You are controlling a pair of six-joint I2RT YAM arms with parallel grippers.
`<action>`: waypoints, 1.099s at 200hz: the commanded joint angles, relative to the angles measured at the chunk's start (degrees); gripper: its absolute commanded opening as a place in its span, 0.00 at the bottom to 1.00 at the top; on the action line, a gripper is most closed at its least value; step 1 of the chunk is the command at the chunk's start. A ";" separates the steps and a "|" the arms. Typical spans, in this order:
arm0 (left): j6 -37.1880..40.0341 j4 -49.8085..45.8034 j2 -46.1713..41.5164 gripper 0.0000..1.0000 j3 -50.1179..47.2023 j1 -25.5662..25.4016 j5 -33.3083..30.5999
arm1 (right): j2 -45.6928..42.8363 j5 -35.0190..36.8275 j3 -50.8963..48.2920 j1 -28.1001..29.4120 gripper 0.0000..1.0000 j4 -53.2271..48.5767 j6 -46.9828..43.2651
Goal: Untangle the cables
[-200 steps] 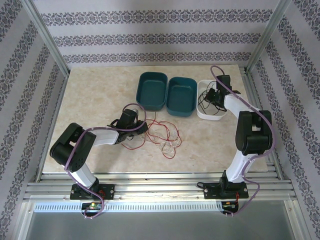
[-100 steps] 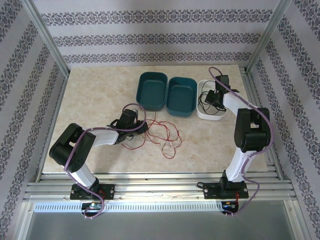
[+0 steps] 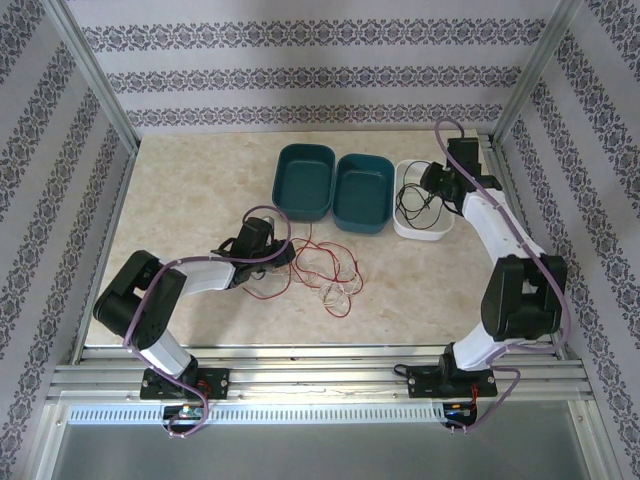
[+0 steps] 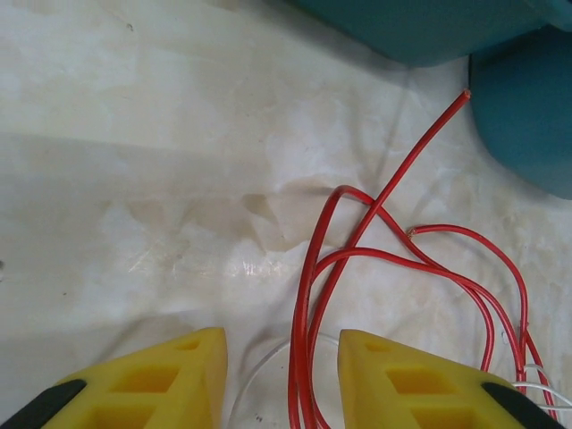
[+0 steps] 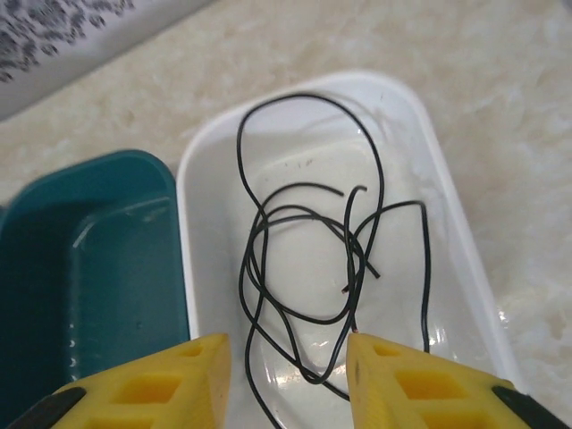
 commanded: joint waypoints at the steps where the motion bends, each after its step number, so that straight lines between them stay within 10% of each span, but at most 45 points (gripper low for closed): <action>1: 1.82 -2.89 -2.03 0.38 0.02 -0.44 -1.92 | -4.32 1.00 -1.55 -0.10 0.40 -1.87 -0.82; 220: 7.56 -11.73 2.03 0.37 9.58 -0.39 1.11 | -11.75 2.83 -17.16 34.32 0.41 -6.26 9.66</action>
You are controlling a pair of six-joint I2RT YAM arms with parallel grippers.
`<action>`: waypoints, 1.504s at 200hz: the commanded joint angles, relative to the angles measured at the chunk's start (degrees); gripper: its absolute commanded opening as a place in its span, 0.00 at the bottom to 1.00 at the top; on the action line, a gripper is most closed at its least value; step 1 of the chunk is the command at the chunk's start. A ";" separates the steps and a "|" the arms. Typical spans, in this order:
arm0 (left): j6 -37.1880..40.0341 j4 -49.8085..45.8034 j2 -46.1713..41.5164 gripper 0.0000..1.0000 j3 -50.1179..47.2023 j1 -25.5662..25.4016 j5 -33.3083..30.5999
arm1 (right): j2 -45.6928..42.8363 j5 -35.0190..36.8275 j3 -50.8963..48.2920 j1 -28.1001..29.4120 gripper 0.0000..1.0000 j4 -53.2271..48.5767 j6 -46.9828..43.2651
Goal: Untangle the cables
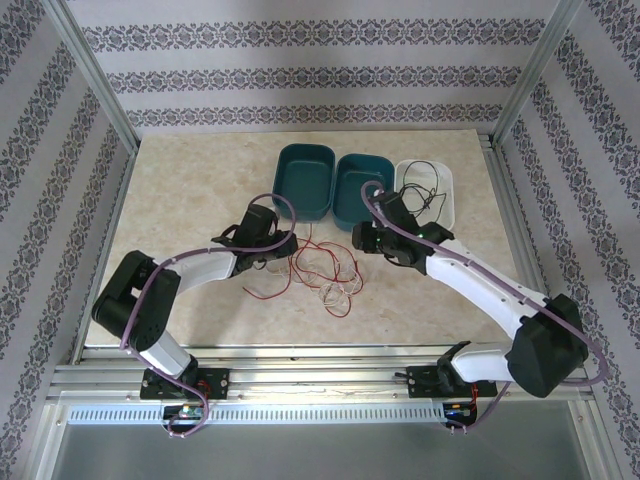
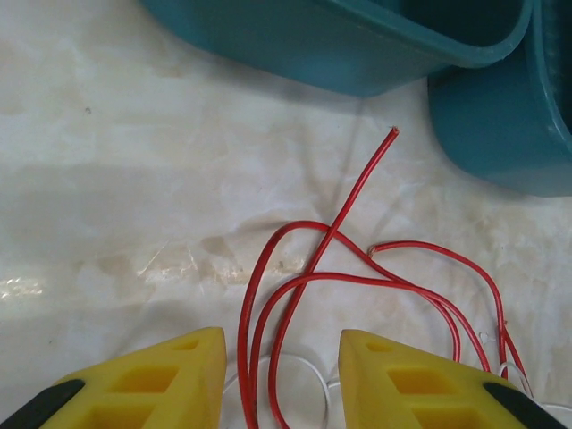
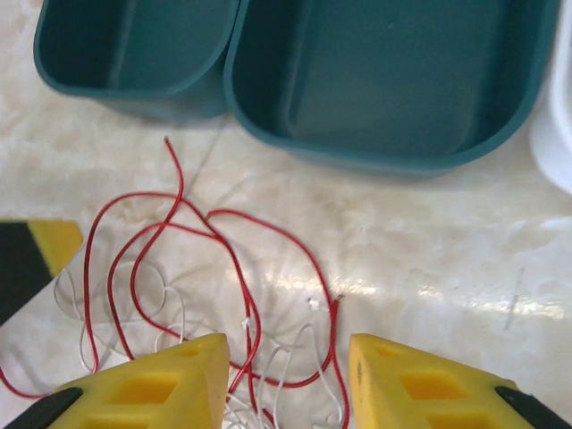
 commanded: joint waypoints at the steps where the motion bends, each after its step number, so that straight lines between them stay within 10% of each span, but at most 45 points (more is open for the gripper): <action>1: 1.64 -2.45 1.82 0.37 1.72 -0.42 1.13 | 2.32 -0.58 -1.38 0.59 0.41 -1.25 2.45; 301: 3.28 -4.52 -1.37 0.00 2.33 1.57 1.24 | 26.31 4.57 7.03 2.20 0.40 0.93 -5.61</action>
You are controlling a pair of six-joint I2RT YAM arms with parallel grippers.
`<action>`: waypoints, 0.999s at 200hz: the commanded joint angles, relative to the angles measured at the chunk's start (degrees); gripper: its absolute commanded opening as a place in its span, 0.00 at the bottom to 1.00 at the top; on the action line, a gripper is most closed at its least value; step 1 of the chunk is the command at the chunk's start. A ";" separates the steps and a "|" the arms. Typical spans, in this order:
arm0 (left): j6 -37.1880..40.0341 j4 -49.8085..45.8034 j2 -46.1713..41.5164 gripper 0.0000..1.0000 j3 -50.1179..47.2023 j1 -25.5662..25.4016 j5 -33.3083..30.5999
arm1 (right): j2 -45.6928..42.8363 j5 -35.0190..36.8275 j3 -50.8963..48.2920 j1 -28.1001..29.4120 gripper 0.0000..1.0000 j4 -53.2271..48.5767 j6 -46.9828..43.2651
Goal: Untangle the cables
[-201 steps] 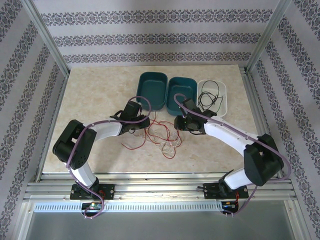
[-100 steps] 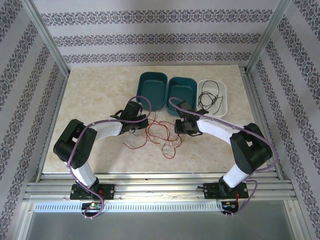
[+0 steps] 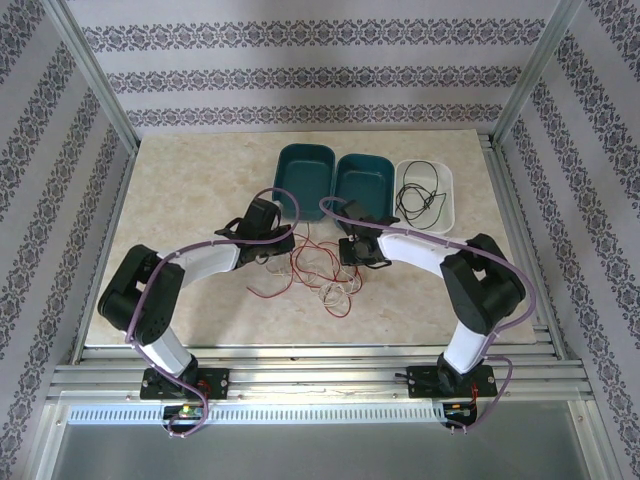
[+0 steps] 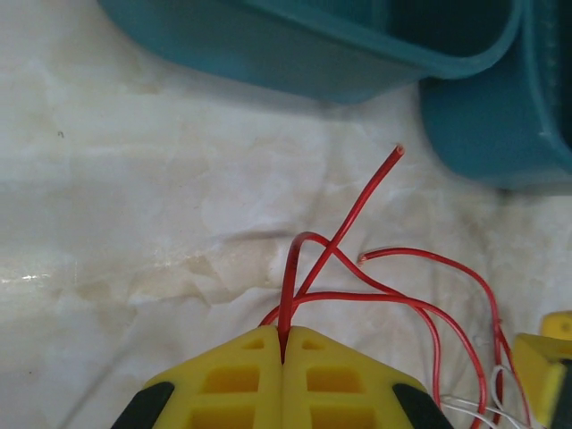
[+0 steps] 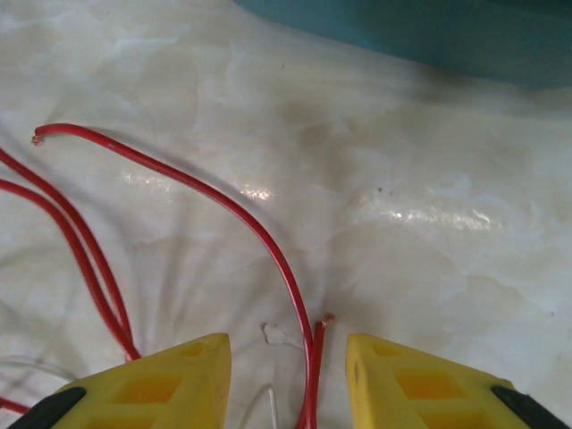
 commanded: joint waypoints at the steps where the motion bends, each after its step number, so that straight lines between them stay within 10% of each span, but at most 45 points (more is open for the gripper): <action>1: 1.40 -0.99 -2.83 0.00 -1.54 0.92 -0.23 | 1.91 3.14 2.10 0.45 0.40 -0.02 -1.97; 200: 1.40 -4.66 -14.19 0.00 -8.58 6.74 -6.21 | 0.57 5.86 0.19 0.68 0.05 -2.01 -0.43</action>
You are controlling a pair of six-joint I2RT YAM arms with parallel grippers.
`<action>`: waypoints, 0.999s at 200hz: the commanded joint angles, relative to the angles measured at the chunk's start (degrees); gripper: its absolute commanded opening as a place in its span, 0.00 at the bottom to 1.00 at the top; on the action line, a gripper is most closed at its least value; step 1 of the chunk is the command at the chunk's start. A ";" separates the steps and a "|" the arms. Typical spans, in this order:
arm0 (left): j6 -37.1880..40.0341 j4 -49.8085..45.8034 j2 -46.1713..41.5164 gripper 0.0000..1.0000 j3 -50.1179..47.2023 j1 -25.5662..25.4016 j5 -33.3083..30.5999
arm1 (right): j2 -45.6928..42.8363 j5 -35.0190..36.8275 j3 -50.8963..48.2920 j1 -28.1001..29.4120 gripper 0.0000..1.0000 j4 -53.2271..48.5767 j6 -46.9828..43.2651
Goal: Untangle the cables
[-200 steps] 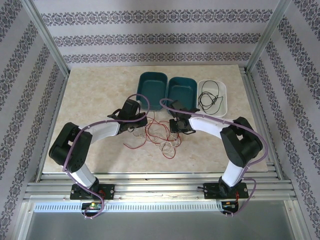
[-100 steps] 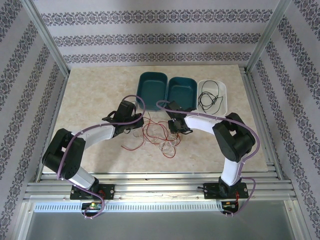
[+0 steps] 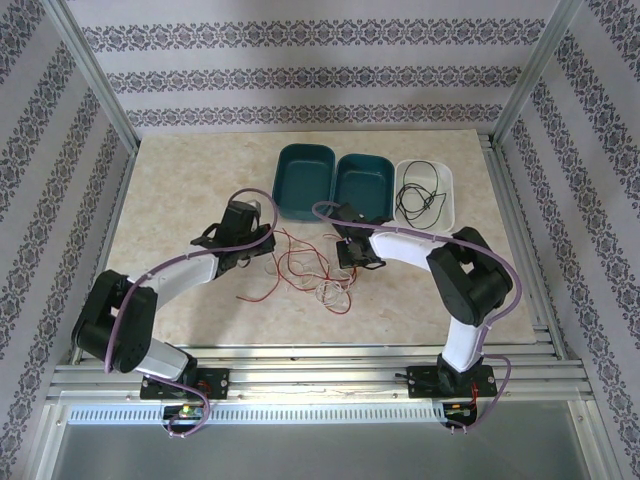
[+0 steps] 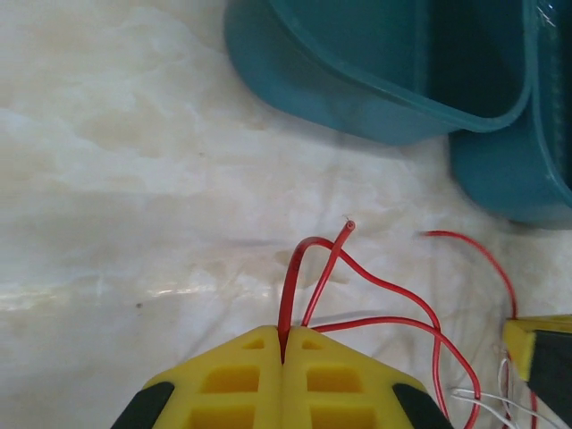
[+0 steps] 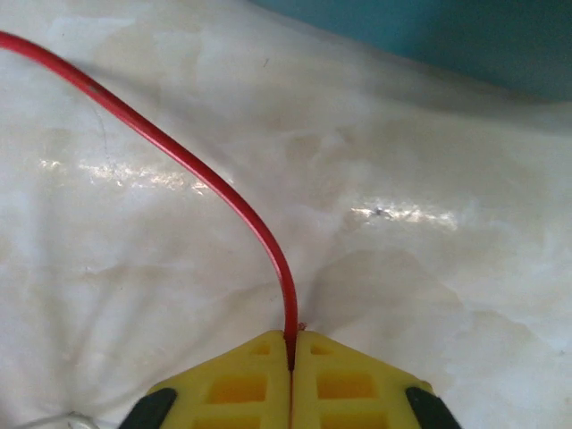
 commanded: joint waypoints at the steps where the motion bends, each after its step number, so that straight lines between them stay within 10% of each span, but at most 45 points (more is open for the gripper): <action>1: 1.00 -2.54 -3.25 0.00 -1.80 1.97 -2.55 | -2.90 2.41 -0.69 0.05 0.06 -2.22 0.78; 70: 1.76 -3.65 -5.18 0.00 -3.20 3.21 -2.60 | -12.07 1.11 -0.31 0.13 0.31 -5.03 2.20; 200: 1.51 -3.04 -3.52 0.00 -2.09 3.24 -1.60 | -15.32 -4.41 -3.61 5.32 0.43 -4.99 2.35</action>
